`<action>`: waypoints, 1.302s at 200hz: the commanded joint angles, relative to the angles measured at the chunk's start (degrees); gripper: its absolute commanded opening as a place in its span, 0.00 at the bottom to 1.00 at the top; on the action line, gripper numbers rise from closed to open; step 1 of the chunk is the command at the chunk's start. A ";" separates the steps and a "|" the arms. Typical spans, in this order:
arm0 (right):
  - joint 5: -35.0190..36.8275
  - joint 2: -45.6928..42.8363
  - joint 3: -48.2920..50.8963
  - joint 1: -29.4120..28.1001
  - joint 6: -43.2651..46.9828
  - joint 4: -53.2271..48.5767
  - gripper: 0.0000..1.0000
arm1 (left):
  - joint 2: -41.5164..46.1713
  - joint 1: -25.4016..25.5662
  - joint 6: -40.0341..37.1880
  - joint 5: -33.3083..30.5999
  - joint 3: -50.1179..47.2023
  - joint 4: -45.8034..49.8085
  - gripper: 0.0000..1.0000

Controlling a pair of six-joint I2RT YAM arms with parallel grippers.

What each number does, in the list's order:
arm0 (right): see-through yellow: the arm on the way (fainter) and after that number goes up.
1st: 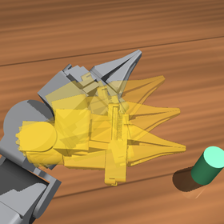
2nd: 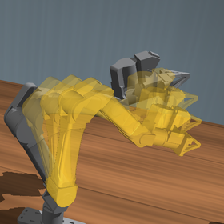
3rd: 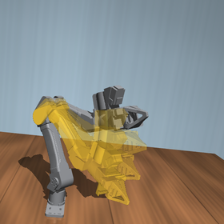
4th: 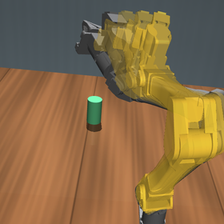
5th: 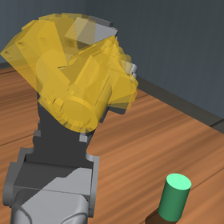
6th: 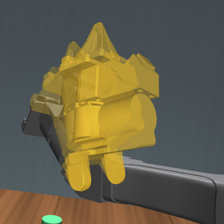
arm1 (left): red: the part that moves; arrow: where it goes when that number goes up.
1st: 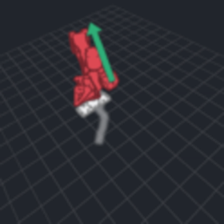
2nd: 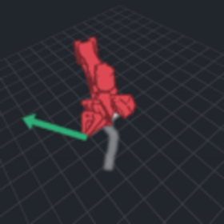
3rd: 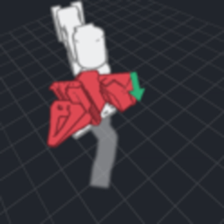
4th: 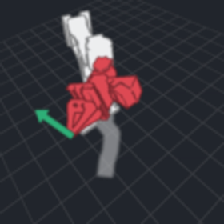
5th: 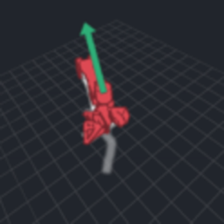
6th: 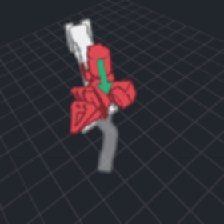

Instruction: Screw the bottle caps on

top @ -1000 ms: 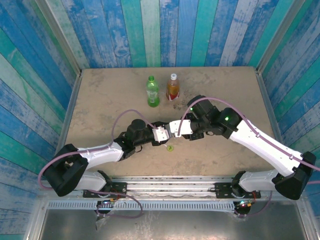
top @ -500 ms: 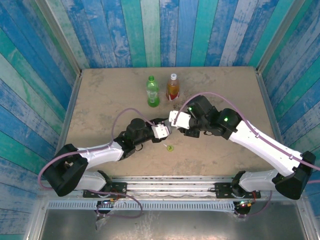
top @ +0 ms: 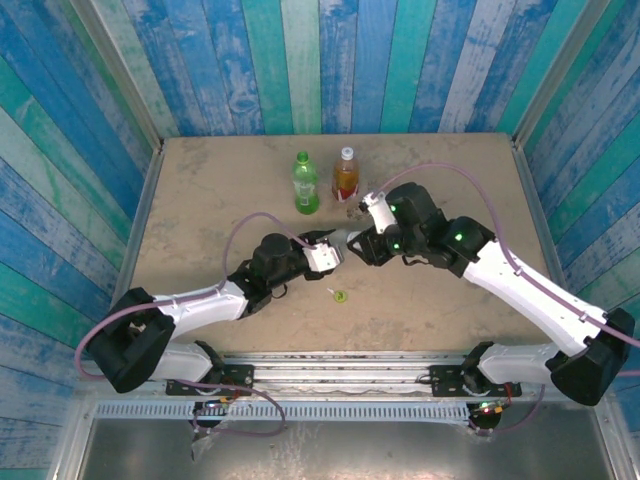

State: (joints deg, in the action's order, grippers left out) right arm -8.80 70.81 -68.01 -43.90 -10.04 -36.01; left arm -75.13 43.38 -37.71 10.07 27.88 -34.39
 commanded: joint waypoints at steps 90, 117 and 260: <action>9.15 -2.11 -2.13 -6.52 63.00 -8.10 0.62 | 2.89 0.39 -2.62 3.37 -1.42 1.20 0.58; 9.19 -1.05 -2.50 -6.90 64.92 -6.06 0.57 | 2.84 0.39 -3.15 3.55 -1.51 1.83 0.58; 11.60 1.62 -3.48 -6.90 63.88 -7.87 0.49 | 2.89 0.39 -2.81 4.04 -1.60 2.09 0.59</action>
State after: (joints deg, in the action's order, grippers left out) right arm 1.61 72.03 -69.76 -50.52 53.67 -42.57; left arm -74.81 43.62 -40.32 12.99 26.72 -32.01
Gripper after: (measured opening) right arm 0.497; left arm 0.588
